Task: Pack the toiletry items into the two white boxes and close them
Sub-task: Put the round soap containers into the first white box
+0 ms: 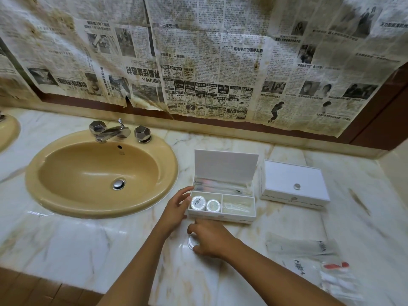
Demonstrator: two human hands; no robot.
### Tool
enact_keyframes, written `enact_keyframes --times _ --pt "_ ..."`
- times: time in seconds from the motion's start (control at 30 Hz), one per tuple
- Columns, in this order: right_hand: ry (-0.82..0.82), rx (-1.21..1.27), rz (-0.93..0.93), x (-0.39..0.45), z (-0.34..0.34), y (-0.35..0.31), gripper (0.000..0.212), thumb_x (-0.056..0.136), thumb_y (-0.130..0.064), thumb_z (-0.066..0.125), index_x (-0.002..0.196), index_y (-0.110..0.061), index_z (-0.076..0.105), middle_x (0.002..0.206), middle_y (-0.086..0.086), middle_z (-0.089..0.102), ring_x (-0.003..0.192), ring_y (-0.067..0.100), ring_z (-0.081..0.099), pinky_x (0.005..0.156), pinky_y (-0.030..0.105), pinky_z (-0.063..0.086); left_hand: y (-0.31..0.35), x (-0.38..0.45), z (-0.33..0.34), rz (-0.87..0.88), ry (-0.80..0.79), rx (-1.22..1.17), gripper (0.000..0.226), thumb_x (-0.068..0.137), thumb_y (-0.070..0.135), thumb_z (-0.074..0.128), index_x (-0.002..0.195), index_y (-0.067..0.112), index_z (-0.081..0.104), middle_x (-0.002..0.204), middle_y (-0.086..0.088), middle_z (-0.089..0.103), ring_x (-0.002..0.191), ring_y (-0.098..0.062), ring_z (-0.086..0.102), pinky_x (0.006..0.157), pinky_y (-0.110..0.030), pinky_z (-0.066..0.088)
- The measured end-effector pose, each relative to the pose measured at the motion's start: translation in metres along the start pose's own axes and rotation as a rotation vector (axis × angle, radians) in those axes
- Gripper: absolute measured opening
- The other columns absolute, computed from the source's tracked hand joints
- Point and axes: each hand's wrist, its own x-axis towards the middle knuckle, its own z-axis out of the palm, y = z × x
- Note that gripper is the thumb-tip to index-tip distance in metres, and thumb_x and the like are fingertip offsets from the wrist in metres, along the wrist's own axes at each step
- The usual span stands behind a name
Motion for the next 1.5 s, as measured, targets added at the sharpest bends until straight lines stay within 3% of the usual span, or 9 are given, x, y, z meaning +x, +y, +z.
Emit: enact_keyframes --times 0.3,0.43,0.53,0.6,0.7,0.87,1.37,1.5 --pt "0.129 0.060 -0.002 0.001 -0.015 -0.005 0.034 0.081 -0.033 0.057 0.113 -0.019 0.058 0.111 0.003 0.058 0.097 0.027 0.058 0.074 0.038 0.049 -0.002 0.001 -0.001 0.022 0.003 0.011 0.030 0.100 0.021 0.049 0.126 0.034 0.057 0.122 0.000 0.065 0.104 -0.013 0.063 0.066 -0.019 0.052" --pt "0.300 0.099 0.020 0.005 -0.025 -0.004 0.034 0.081 -0.033 0.056 0.112 -0.020 0.058 0.107 0.002 0.059 0.094 0.026 0.057 0.073 0.035 0.045 -0.004 0.002 -0.002 0.045 0.008 0.028 0.031 0.100 0.018 0.050 0.128 0.029 0.057 0.116 -0.004 0.068 0.097 -0.009 0.065 0.072 -0.014 0.050" --pt "0.436 0.082 0.083 0.010 -0.029 0.005 0.033 0.078 -0.035 0.054 0.103 -0.015 0.062 0.095 0.005 0.062 0.088 0.029 0.060 0.070 0.038 0.048 -0.005 0.003 -0.003 0.022 -0.005 0.026 0.031 0.100 0.021 0.050 0.125 0.037 0.058 0.121 0.003 0.066 0.110 -0.013 0.063 0.076 -0.027 0.057" --pt "0.490 0.039 0.177 0.011 -0.032 0.013 0.032 0.078 -0.035 0.055 0.100 -0.013 0.062 0.093 0.006 0.062 0.087 0.030 0.060 0.072 0.039 0.047 -0.004 0.002 -0.002 0.013 -0.007 0.025 0.030 0.100 0.021 0.050 0.124 0.039 0.058 0.122 0.006 0.065 0.108 -0.008 0.063 0.072 -0.027 0.056" --pt "0.455 0.008 0.282 0.011 -0.039 0.021 0.033 0.083 -0.034 0.058 0.109 -0.016 0.059 0.106 0.004 0.061 0.101 0.027 0.056 0.084 0.037 0.041 -0.002 0.001 -0.001 0.012 0.000 0.025 0.030 0.100 0.019 0.048 0.126 0.033 0.056 0.121 0.006 0.066 0.095 0.001 0.065 0.064 -0.017 0.051" --pt "0.352 -0.069 0.344 0.010 -0.041 0.029 0.030 0.091 -0.038 0.052 0.113 -0.019 0.056 0.116 0.002 0.058 0.111 0.024 0.049 0.091 0.036 0.035 -0.003 0.001 -0.001 0.008 0.002 0.034 0.030 0.100 0.021 0.049 0.127 0.034 0.056 0.121 0.007 0.065 0.095 0.003 0.065 0.062 -0.015 0.050" --pt "0.308 -0.095 0.340 0.012 -0.037 0.029 0.032 0.098 -0.040 0.042 0.104 -0.019 0.066 0.113 0.001 0.058 0.111 0.024 0.047 0.090 0.038 0.034 -0.003 0.002 -0.001 0.009 -0.002 0.035 0.029 0.100 0.023 0.050 0.126 0.036 0.056 0.122 0.006 0.065 0.097 0.001 0.064 0.062 -0.015 0.050" --pt "0.372 -0.087 0.296 0.010 -0.037 0.024 0.028 0.094 -0.038 0.048 0.100 -0.019 0.067 0.106 0.001 0.061 0.105 0.025 0.051 0.087 0.039 0.036 -0.004 0.002 -0.002 0.011 -0.002 0.032 0.029 0.100 0.023 0.050 0.126 0.035 0.056 0.122 0.006 0.065 0.097 0.002 0.064 0.063 -0.016 0.051"
